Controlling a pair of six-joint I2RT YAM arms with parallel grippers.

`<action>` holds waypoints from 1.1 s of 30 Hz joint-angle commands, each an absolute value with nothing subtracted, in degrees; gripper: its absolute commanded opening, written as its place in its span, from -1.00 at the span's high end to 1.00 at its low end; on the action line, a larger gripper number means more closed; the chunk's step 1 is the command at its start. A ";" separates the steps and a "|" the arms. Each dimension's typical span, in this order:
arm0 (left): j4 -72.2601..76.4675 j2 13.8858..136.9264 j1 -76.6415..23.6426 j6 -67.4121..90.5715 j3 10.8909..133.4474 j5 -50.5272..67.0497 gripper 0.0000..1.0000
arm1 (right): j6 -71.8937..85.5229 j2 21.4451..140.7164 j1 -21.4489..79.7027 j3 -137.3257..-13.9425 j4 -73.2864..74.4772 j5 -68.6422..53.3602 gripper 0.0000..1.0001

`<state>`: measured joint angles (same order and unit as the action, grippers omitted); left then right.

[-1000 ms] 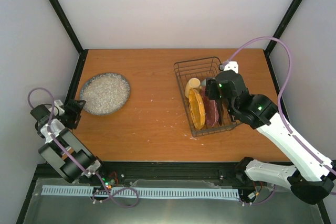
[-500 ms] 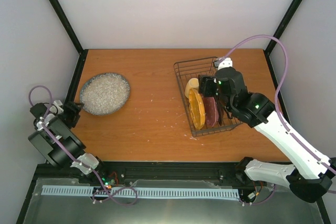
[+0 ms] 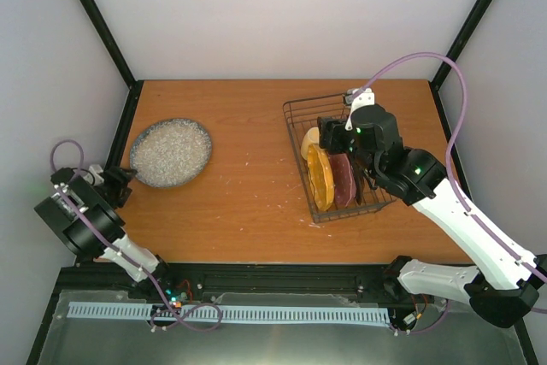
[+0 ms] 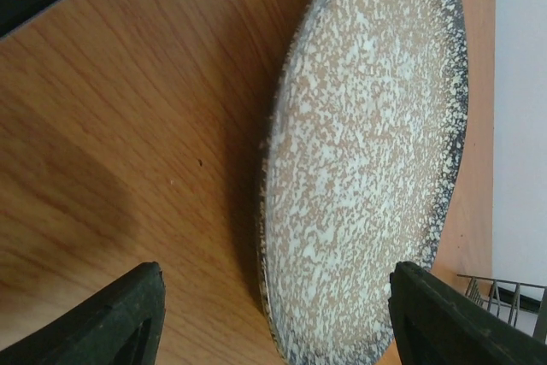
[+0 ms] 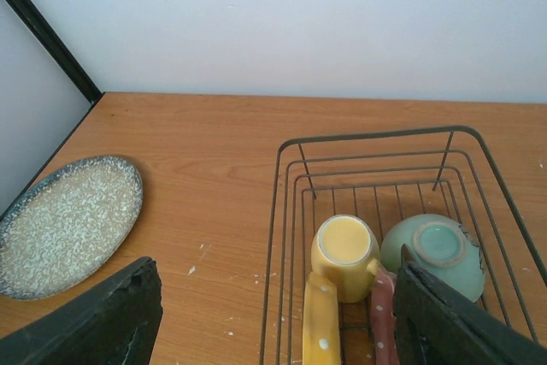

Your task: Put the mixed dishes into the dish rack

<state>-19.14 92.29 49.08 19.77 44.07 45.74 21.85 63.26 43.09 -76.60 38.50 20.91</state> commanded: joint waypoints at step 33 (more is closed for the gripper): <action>-2.30 112.58 39.38 24.49 50.80 53.46 0.64 | 19.94 66.48 42.77 -80.86 36.17 20.57 -0.45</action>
